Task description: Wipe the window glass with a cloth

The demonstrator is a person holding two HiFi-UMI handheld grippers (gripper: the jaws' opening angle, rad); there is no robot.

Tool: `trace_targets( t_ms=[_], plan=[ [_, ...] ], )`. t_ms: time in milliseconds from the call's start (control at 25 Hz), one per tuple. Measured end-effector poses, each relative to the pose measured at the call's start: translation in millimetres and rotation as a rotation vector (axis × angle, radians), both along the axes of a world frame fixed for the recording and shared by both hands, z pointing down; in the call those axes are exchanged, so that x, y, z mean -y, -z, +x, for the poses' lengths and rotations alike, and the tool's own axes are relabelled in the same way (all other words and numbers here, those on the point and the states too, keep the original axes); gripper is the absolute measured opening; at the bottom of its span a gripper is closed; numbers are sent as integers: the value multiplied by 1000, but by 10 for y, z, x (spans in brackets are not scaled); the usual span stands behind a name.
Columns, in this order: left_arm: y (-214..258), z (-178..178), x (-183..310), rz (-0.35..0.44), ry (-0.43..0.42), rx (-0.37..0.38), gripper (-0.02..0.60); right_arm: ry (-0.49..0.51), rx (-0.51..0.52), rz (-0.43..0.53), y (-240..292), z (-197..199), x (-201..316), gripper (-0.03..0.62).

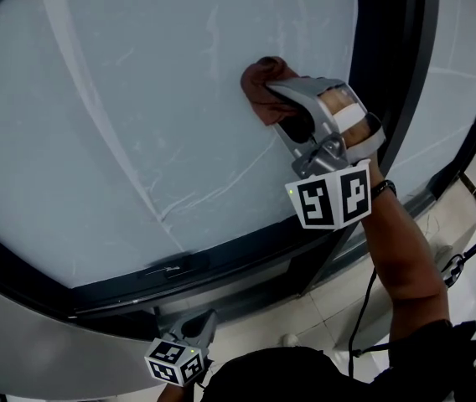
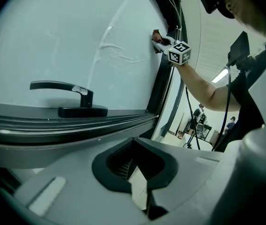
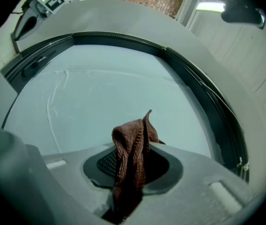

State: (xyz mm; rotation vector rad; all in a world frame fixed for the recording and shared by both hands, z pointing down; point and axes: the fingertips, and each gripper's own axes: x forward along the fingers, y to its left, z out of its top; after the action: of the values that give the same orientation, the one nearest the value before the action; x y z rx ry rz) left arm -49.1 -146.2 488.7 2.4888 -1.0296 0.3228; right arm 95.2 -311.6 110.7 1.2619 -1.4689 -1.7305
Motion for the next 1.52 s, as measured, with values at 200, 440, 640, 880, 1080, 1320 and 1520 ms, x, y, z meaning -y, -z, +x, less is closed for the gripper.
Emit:
trace_targets(
  t_ms=[200,440,640,880,1080,1320,1520],
  plan=[
    [-36,-25,-1,-9,1,5,17,-3,-16,28,-98,0,14,78],
    [-39,2,-13,-24,-9,-2,17,-19,-48,19,-279,-1,31,78],
    [-38,6,-25,-23,-11,-4,17,-19,-52,5,-426,-15,24,78],
    [-37,-15,-24,-23,-5,-5,17,-16,-51,-20,-642,-31,17,78],
    [-39,-72,-14,-22,9,-2,17,-10,-41,-39,-817,-52,12,78],
    [-40,-78,-30,-25,8,-2,17,-6,-41,-60,-1007,-69,11,78],
    [-61,-94,-35,-33,13,-2,17,-2,-49,-83,-1163,-77,8,78]
  ],
)
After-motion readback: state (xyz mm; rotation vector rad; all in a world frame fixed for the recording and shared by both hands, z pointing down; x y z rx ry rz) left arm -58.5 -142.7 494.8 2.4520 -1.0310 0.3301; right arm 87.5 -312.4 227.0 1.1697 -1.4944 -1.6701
